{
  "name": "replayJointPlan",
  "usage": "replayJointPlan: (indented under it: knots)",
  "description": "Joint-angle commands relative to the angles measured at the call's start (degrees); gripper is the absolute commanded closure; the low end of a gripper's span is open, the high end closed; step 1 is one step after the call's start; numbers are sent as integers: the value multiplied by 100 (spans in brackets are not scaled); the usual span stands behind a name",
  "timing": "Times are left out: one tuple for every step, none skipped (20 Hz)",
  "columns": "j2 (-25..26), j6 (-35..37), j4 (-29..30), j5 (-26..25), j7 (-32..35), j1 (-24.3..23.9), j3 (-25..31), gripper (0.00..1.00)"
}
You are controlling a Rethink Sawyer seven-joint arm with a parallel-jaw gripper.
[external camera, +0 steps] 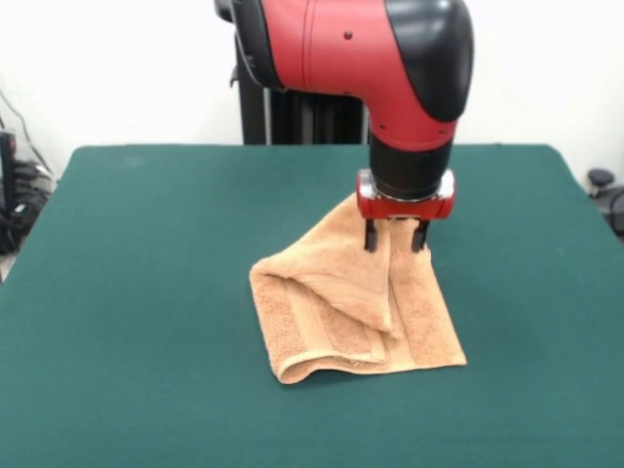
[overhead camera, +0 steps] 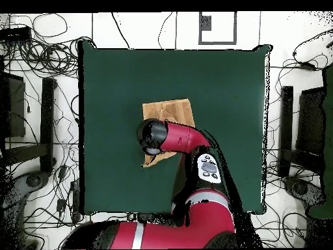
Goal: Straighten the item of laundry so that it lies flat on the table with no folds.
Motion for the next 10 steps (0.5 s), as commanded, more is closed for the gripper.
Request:
replayJointPlan:
  knots:
    - [67,-379,739,124,769,-60,713,0]
    - [50,-401,776,120,770,-62,708,0]
    - [27,-402,796,121,779,-58,697,0]
    - [-12,-407,837,121,793,-54,680,0]
    - [-39,-408,859,120,795,-57,672,0]
    - [-66,-399,880,118,790,-68,662,0]
    - [-89,-387,897,116,784,-75,655,0]
    - [-113,-362,906,113,769,-90,649,0]
    - [-140,-362,939,115,768,-100,653,0]
    - [-104,-411,951,119,801,-71,664,0]
